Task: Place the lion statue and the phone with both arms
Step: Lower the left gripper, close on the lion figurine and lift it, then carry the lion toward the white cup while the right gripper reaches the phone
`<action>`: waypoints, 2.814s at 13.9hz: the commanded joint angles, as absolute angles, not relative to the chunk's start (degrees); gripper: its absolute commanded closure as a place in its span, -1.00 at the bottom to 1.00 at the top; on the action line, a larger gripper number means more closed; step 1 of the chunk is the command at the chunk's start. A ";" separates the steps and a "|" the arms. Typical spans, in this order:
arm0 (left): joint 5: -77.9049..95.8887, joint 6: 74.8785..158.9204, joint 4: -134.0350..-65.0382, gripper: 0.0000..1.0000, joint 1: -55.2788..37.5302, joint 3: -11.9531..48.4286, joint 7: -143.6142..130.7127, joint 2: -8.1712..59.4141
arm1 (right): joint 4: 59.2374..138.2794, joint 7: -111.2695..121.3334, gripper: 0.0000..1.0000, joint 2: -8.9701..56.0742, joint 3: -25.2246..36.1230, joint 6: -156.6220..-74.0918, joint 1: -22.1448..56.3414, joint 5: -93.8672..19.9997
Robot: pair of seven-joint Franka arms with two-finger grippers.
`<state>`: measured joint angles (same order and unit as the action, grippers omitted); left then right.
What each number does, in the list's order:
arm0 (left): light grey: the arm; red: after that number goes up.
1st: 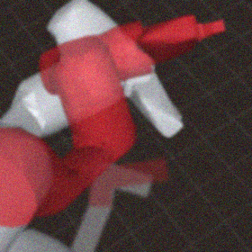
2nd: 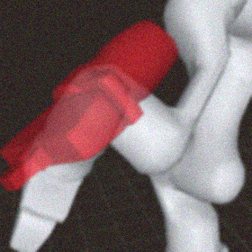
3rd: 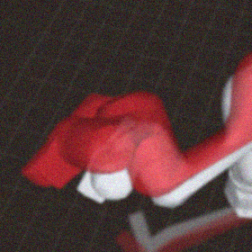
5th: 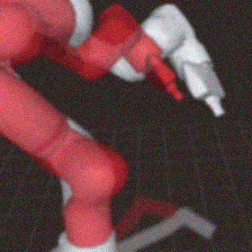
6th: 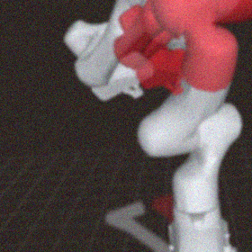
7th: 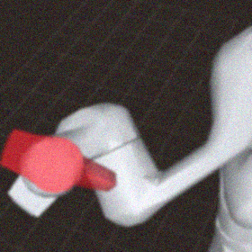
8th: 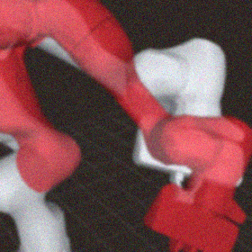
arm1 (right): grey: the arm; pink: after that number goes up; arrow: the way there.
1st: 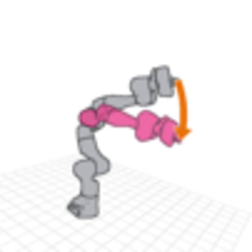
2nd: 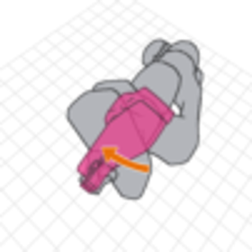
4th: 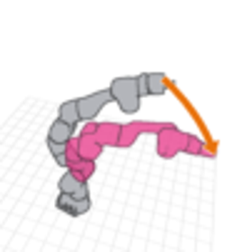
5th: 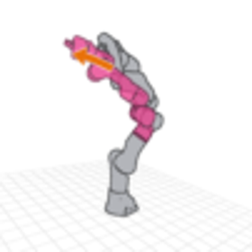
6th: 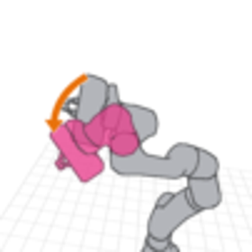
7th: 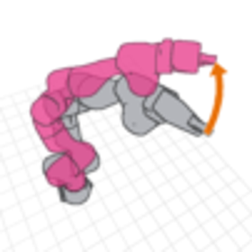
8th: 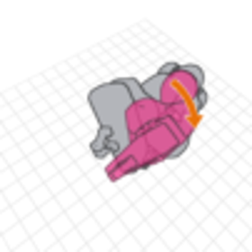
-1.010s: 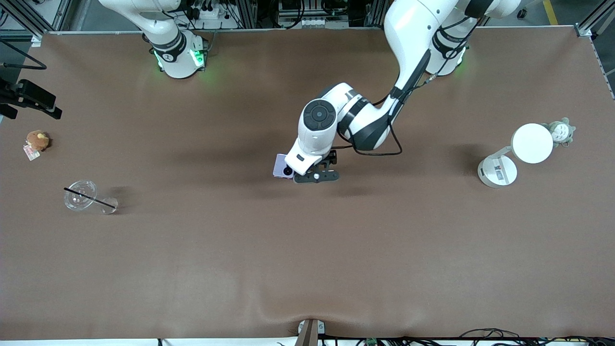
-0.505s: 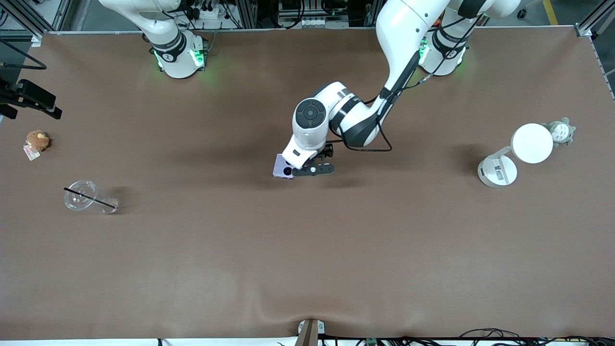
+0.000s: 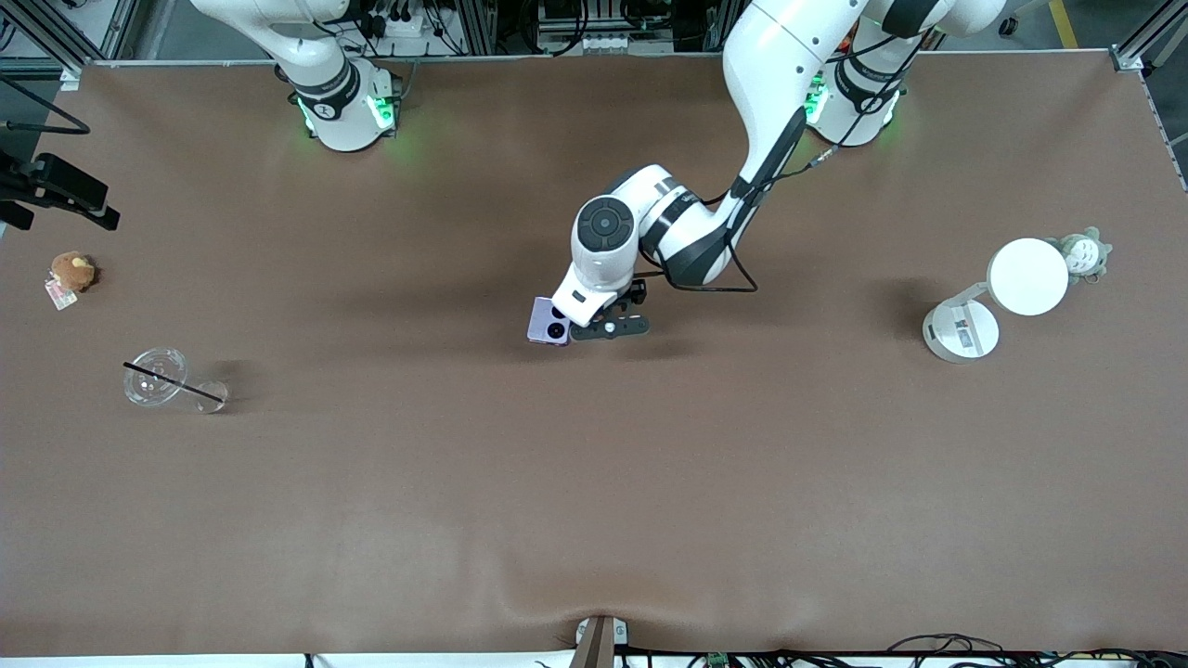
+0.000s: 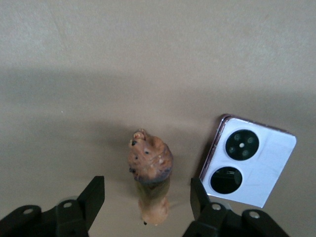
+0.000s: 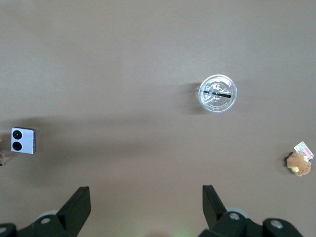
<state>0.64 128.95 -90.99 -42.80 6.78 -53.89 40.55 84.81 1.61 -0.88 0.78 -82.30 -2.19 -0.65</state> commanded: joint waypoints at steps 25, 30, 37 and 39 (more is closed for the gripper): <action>-6.50 127.79 -110.98 1.00 -29.99 5.71 -48.20 18.30 | 83.85 0.88 -1.00 6.66 -0.44 -88.76 -1.06 -4.12; -6.68 139.80 -123.63 1.00 -20.77 5.80 -37.38 13.98 | 83.85 0.88 -1.00 15.45 -0.44 -94.74 3.24 -8.70; -6.68 148.42 -135.86 1.00 -6.53 5.89 -14.20 10.11 | 84.20 -9.19 -1.00 25.92 -0.35 -105.91 11.41 -9.58; -6.68 148.71 -136.84 1.00 -3.00 5.98 -8.99 10.19 | 84.29 -12.12 -1.00 28.03 -0.35 -105.56 13.35 -9.14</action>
